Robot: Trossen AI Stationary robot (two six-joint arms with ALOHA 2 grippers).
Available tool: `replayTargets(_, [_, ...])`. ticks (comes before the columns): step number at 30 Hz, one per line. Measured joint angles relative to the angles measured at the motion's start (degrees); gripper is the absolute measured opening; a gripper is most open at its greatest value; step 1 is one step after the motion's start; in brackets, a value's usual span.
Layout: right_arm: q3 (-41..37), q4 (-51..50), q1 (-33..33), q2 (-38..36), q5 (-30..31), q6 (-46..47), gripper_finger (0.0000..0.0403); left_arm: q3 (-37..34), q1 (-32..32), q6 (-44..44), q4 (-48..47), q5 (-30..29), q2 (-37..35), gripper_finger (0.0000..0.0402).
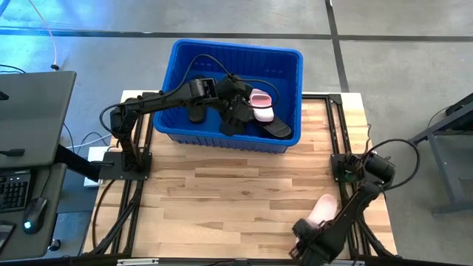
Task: Pick and place slides into bin
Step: Put the white slide into the blue bin
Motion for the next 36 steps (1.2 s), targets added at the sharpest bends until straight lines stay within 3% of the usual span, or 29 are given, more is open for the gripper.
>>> replayTargets(3, [-1.7, -7.83, -0.54, -0.04, -0.14, 1.01, 0.0139, 0.0, 0.0, 0.0, -0.02, 0.0, 0.0, 0.0172])
replayTargets(7, [-3.54, -8.88, -2.21, -0.19, 4.15, -2.76, 0.0139, 0.02, 0.0, 0.0, 0.0, 0.0, 0.0, 0.0172])
replayTargets(20, [-4.34, -15.29, -15.43, 0.16, 31.85, -15.49, 0.0139, 0.0, 0.0, 0.0, 0.24, -0.04, 0.0, 0.0172])
replayTargets(22, [-4.24, -14.63, -17.66, 0.16, 32.13, -17.03, 0.0139, 0.0, 0.0, 0.0, 0.11, -0.02, 0.0, 0.0172])
replayTargets(29, [-2.18, -12.59, -20.59, 0.16, 21.9, -19.26, 0.0139, 0.0, 0.01, 1.25, -1.07, -1.31, 0.0, 0.0172])
replayTargets(36, [2.91, -15.91, -18.29, 0.14, 23.79, -18.43, 0.0139, 0.01, 0.02, 1.53, -1.62, -1.49, 0.0, 0.0172])
